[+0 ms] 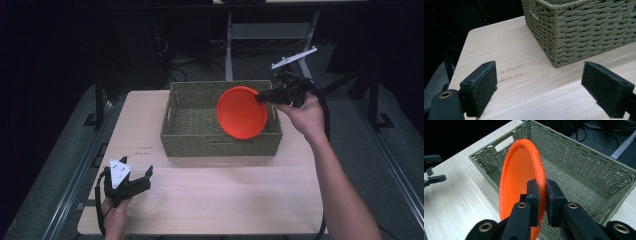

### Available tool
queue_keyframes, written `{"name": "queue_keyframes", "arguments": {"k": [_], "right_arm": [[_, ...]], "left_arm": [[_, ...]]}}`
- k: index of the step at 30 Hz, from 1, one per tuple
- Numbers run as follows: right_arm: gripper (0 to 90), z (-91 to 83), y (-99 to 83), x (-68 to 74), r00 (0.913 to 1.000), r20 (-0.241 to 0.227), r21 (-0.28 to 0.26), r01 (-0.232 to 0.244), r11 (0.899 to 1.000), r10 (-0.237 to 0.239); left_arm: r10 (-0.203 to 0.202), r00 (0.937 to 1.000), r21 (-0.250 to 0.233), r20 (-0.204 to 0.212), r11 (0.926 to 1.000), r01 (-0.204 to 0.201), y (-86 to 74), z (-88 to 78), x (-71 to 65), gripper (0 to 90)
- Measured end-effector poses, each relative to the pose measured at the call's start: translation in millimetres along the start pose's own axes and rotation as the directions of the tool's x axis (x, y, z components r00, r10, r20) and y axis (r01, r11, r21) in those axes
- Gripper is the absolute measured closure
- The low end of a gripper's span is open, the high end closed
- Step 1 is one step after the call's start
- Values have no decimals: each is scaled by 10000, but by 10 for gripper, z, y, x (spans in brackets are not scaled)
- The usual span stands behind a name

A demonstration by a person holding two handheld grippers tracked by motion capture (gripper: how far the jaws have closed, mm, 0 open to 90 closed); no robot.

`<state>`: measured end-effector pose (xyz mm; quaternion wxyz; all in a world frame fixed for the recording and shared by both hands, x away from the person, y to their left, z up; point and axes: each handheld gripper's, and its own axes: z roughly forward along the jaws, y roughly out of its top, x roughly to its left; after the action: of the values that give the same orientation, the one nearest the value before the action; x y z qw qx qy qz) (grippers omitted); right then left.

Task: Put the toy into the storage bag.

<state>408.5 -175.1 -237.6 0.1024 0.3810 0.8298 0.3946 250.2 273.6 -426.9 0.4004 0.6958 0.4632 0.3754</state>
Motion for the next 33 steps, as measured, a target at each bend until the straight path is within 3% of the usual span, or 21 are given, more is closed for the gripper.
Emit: {"name": "queue_keyframes", "arguments": {"k": [18,33], "right_arm": [[821,198,83,-230,9975,319,113,-642,9979,638],[821,505,104,-366,9944,505,443,-951,9945,928]], "left_arm": [[207,9998,91,61,9997,-207,9,4,-16,127],[128,9999,36,24,9999,-128,6,4,-3,127]]}}
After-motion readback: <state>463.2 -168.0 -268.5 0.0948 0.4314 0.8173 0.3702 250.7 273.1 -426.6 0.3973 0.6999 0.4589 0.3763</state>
